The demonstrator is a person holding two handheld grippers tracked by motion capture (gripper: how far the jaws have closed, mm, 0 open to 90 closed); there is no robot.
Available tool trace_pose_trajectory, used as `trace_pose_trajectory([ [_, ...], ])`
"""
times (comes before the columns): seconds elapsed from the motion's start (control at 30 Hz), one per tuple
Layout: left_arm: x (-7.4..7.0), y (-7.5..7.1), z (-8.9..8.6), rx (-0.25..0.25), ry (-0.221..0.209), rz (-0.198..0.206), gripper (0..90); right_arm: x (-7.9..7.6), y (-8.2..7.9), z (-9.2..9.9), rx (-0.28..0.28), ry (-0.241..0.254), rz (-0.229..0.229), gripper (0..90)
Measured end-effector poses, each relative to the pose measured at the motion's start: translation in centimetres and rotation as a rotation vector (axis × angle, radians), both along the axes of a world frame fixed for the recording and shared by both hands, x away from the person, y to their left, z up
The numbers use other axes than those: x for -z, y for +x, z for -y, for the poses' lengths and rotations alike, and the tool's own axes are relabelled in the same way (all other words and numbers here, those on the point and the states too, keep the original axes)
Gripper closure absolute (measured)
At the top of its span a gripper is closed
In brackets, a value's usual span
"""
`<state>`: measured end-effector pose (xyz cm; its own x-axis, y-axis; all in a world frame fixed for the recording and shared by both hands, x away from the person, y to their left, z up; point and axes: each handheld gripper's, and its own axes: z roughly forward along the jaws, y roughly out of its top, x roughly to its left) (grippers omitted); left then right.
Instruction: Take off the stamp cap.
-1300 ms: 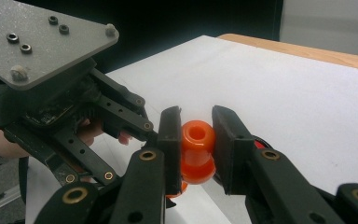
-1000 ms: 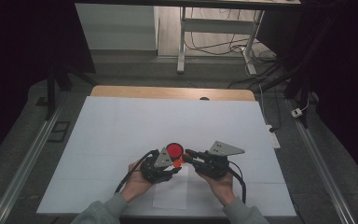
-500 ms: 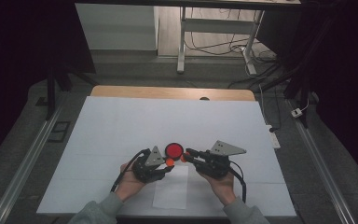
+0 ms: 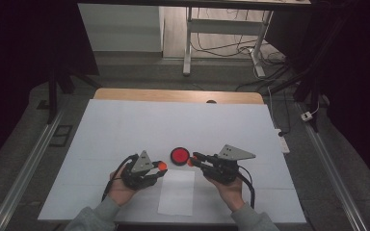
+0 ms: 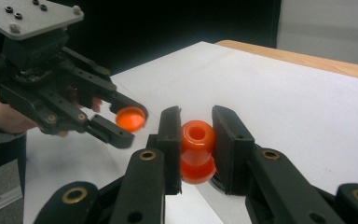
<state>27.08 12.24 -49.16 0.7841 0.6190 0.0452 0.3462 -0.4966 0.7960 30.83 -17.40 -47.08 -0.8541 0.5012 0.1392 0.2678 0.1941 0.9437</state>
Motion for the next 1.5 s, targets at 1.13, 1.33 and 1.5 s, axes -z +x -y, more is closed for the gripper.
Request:
trace_pose_trajectory([
  [1.13, 1.4, -3.6, -9.4, -0.179, -0.083, -0.033, 64.7, -0.1, 0.4, 0.5, 0.028, -0.008, 0.017, 72.9],
  [1.33, 1.7, -3.4, -9.6, -0.173, -0.082, -0.036, 64.7, -0.1, 0.7, 0.5, 0.031, -0.01, 0.018, 72.9],
  [1.5, 1.7, -3.4, -9.6, -0.172, -0.087, -0.037, 64.7, -0.1, 0.8, 0.7, 0.037, -0.008, 0.018, 72.9],
])
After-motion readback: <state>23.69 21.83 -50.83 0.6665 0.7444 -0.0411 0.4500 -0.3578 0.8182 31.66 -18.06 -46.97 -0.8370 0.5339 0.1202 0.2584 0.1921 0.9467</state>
